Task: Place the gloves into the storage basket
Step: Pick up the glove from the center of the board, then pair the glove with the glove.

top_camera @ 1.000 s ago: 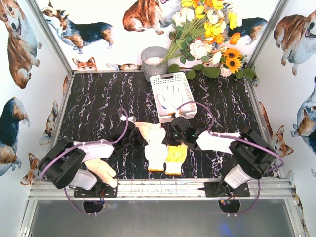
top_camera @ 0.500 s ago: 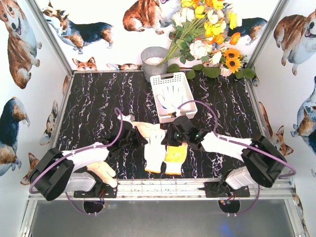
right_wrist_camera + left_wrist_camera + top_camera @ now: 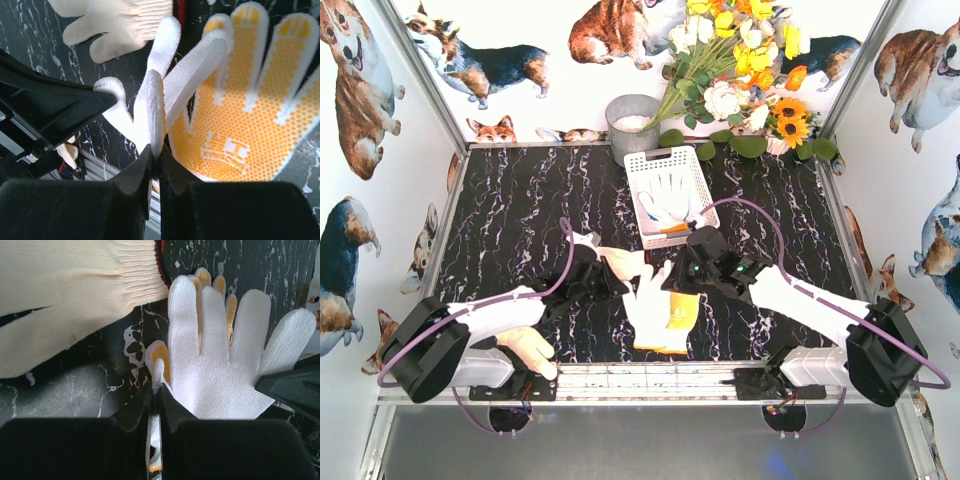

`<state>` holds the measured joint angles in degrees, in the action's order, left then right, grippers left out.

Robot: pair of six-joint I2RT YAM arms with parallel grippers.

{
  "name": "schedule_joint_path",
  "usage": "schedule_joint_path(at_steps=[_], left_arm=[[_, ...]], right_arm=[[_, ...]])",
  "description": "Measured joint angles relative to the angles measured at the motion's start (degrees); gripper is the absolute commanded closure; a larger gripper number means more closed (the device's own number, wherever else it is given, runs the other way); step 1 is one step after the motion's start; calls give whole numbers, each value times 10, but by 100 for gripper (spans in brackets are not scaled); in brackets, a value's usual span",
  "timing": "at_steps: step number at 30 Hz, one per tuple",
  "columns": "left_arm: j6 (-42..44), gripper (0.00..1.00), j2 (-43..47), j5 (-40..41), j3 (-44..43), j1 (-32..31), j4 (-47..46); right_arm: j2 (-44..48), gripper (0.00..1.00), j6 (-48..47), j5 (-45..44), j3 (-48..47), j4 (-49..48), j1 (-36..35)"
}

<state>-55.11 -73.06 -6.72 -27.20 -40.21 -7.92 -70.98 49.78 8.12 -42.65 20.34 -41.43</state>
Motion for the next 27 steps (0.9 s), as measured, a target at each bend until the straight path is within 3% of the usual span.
schedule_joint_path(at_steps=[2,6,9,19,27], left_arm=[[-2,95,-16,0,-10,-6,-5],[-5,66,-43,0,-18,-15,-17],[-5,56,-54,-1,-18,-20,-21],[-27,59,-63,-12,-3,-66,-46],[-42,67,-108,-12,0,-83,-75]], right_arm=[[7,100,3,0,0,17,8],[9,100,15,-2,0,29,20],[7,99,27,1,4,24,28],[-18,77,62,36,35,-20,36],[-16,66,74,42,76,-41,36]])
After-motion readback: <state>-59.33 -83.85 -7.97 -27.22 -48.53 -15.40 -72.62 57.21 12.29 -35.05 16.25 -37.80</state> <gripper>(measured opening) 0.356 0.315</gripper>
